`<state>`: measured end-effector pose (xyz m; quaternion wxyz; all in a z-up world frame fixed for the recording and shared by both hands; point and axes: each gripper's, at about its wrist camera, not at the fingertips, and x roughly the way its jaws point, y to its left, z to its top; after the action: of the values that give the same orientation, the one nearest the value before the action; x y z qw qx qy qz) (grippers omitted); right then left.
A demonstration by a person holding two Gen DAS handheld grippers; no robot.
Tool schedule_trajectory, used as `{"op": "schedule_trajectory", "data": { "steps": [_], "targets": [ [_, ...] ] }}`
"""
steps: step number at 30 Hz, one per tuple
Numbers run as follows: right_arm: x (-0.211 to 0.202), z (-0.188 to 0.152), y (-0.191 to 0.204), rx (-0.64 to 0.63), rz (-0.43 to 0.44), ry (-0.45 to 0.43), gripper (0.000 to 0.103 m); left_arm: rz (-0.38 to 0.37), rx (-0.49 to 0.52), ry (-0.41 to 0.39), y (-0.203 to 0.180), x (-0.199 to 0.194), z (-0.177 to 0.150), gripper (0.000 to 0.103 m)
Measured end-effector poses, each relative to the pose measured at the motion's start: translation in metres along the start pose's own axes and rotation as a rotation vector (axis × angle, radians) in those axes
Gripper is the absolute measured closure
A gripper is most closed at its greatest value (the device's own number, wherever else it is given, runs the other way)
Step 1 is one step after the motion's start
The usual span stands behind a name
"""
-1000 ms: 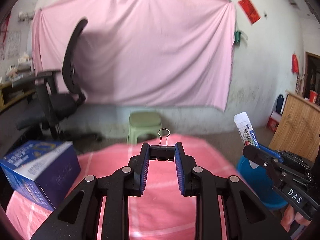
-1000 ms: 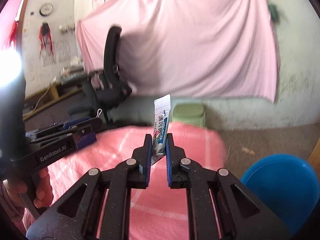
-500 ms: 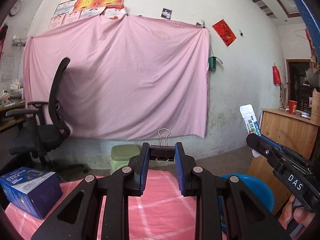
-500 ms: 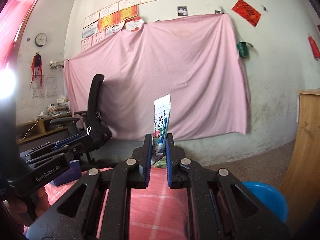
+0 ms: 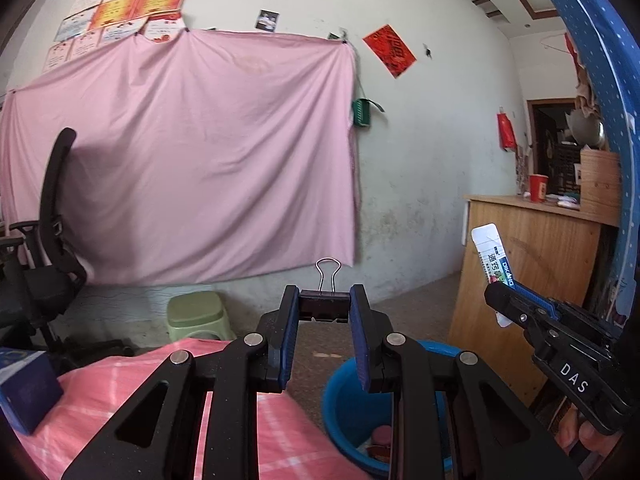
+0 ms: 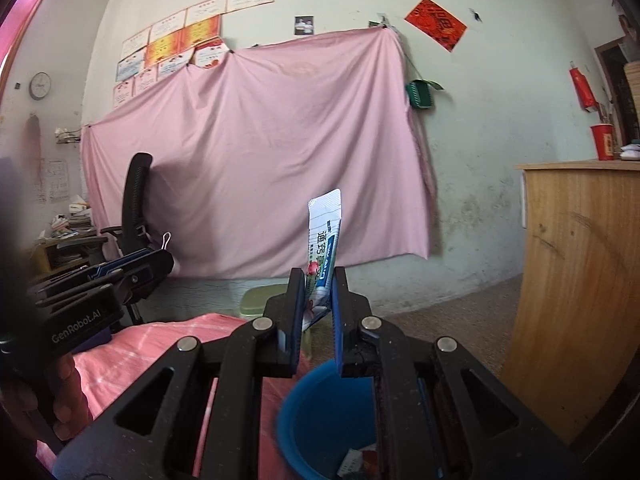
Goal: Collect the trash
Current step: 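Lift both held items off the table and carry them toward the blue bucket, then open the left tool over the bucket while the right tool releases the toothpaste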
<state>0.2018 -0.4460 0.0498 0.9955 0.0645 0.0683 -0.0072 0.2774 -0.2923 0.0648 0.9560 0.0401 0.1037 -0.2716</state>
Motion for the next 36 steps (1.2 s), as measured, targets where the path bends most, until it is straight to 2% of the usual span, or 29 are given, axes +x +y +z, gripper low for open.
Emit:
{"op": "schedule_trajectory", "data": {
  "steps": [8,14,25,36],
  "targets": [
    [-0.001,-0.015,-0.036,0.042,-0.063,0.072,0.068,-0.07,0.057,0.076,-0.039,0.033,-0.012,0.082],
    [0.011,-0.028,-0.055,0.073,-0.087,0.167,0.068,-0.111,0.055,0.19,-0.053,0.061,-0.023,0.082],
    [0.033,-0.048,-0.064,0.115,-0.09,0.307,0.068,-0.133,0.01,0.387,-0.054,0.094,-0.044,0.081],
    [0.047,-0.057,-0.063,0.101,-0.11,0.388,0.067,-0.146,-0.013,0.468,-0.051,0.111,-0.053,0.078]
  ]
}}
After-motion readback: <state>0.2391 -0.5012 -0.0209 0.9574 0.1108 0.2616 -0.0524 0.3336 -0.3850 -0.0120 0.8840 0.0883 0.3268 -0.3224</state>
